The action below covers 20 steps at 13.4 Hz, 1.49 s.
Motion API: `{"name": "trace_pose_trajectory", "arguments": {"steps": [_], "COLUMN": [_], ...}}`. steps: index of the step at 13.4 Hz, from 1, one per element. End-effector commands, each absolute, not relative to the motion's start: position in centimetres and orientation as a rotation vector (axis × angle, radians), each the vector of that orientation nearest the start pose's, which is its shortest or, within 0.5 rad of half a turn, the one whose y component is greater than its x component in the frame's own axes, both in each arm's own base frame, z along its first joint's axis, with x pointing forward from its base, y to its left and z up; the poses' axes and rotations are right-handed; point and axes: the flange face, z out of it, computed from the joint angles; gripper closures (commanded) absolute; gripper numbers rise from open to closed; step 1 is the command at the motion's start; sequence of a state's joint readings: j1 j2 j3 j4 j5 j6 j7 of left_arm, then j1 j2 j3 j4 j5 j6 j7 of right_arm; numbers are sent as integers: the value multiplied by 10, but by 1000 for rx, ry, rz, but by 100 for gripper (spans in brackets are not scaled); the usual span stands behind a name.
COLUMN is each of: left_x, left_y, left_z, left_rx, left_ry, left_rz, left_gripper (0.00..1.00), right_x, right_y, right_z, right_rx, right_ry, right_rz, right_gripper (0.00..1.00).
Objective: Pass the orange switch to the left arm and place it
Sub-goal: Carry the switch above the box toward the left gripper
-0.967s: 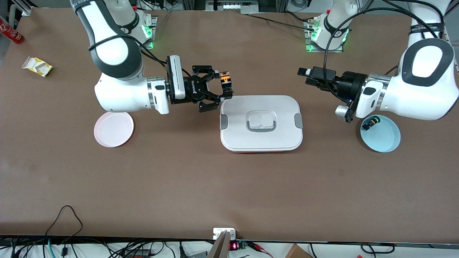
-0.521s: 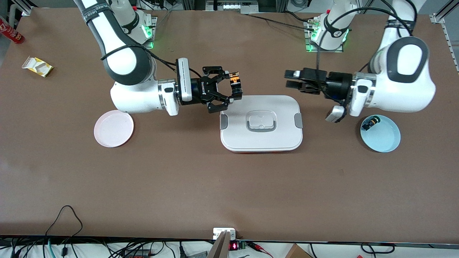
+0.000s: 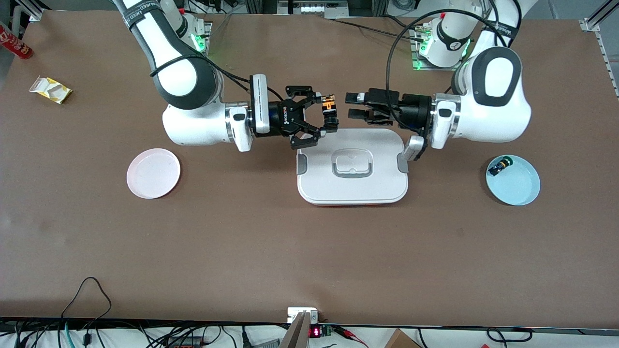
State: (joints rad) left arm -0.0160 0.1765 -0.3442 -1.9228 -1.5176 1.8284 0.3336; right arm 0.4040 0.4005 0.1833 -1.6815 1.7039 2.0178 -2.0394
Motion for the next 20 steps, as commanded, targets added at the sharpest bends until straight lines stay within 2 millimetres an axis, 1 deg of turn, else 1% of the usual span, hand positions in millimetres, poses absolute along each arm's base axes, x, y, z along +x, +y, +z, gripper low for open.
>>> {"name": "trace_pose_trajectory", "arguments": {"steps": [1, 2, 3, 4, 5, 6, 7, 8, 9, 10, 11, 13, 14, 15, 20], "left_x": [522, 522, 524, 525, 527, 528, 531, 532, 532, 532, 532, 533, 533, 533, 533], "left_y": [-296, -297, -296, -295, -294, -293, -291, -290, -291, -290, -290, -289, -289, -289, -289], "left_z": [468, 466, 465, 465, 466, 465, 465, 466, 466, 466, 466, 466, 466, 466, 467], "left_rx": [1699, 1700, 1699, 1698, 1697, 1701, 1708, 1712, 1715, 1715, 1715, 1714, 1714, 1714, 1713], "left_ry": [3, 5, 10, 11, 13, 16, 16, 13, 10, 11, 11, 11, 11, 10, 8], "left_rz": [-196, -198, -199, -198, -192, -182, -161, -139, -135, -134, -134, -132, -132, -133, -133], "left_gripper": [0, 0, 6, 22, 36, 46, 52, 52, 59, 76, 82, 82, 82, 82, 83], "right_x": [548, 548, 548, 548, 548, 548, 548, 548, 548, 549, 548, 548, 548, 547, 546], "right_y": [417, 417, 417, 417, 417, 417, 417, 417, 417, 416, 416, 416, 416, 416, 414], "right_z": [430, 430, 430, 430, 430, 430, 429, 429, 429, 430, 429, 430, 432, 432, 431], "right_rx": [-1184, -1184, -1184, -1184, -1184, -1184, -1186, -1186, -1186, -1186, -1186, -1184, -1183, -1190, -1193], "right_ry": [-1248, -1248, -1249, -1249, -1248, -1249, -1248, -1248, -1248, -1248, -1249, -1248, -1246, -1238, -1236], "right_rz": [-1094, -1094, -1095, -1095, -1094, -1095, -1092, -1092, -1092, -1094, -1094, -1094, -1092, -1082, -1078], "right_gripper": [98, 98, 98, 98, 98, 98, 98, 98, 98, 98, 98, 96, 68, 1, 0]}}
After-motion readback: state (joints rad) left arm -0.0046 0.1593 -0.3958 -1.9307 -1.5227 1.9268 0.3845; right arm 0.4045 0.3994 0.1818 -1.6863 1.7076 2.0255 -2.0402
